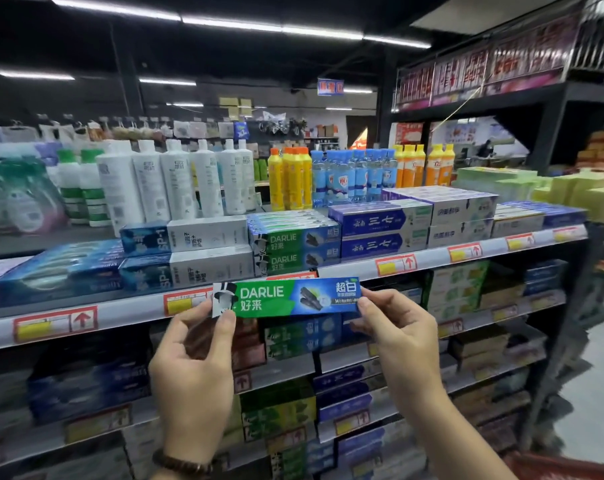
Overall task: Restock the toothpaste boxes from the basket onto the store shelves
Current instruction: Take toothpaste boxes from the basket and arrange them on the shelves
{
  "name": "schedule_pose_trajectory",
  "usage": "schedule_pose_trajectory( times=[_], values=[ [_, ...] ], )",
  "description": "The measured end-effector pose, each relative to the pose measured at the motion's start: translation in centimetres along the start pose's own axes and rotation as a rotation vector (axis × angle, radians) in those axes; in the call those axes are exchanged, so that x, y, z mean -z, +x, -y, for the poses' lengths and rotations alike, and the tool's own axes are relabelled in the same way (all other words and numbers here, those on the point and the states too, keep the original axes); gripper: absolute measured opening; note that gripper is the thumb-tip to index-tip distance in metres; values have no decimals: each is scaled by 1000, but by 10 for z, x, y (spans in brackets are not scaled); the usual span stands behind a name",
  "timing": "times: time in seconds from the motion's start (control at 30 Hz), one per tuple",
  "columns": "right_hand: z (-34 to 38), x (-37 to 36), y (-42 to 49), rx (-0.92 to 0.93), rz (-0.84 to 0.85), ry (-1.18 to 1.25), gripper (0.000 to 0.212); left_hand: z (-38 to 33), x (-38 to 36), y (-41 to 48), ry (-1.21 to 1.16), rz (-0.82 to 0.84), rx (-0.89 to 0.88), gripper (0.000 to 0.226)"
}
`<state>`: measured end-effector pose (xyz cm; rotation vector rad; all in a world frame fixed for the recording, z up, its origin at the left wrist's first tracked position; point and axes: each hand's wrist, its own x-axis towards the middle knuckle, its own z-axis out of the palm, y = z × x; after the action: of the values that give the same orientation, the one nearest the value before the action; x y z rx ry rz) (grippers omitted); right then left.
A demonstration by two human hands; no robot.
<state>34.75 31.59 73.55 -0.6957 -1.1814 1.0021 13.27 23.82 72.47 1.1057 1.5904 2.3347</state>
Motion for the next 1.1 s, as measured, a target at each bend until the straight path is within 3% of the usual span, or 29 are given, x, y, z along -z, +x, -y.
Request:
schedule_pose_trajectory(
  times=[0.27, 0.47, 0.77, 1.1],
  values=[
    [9, -5, 73, 96, 109, -109, 14, -8, -38, 40, -7, -64, -88, 13],
    [20, -11, 144, 164, 209, -279, 36, -19, -73, 80, 33, -37, -207, 33],
    [19, -35, 223, 299, 244, -570, 34, -3, -114, 135, 271, -106, -306, 33],
    [-6, -54, 263, 276, 249, -804, 25, 11, -135, 151, 375, -104, -204, 30]
  ],
)
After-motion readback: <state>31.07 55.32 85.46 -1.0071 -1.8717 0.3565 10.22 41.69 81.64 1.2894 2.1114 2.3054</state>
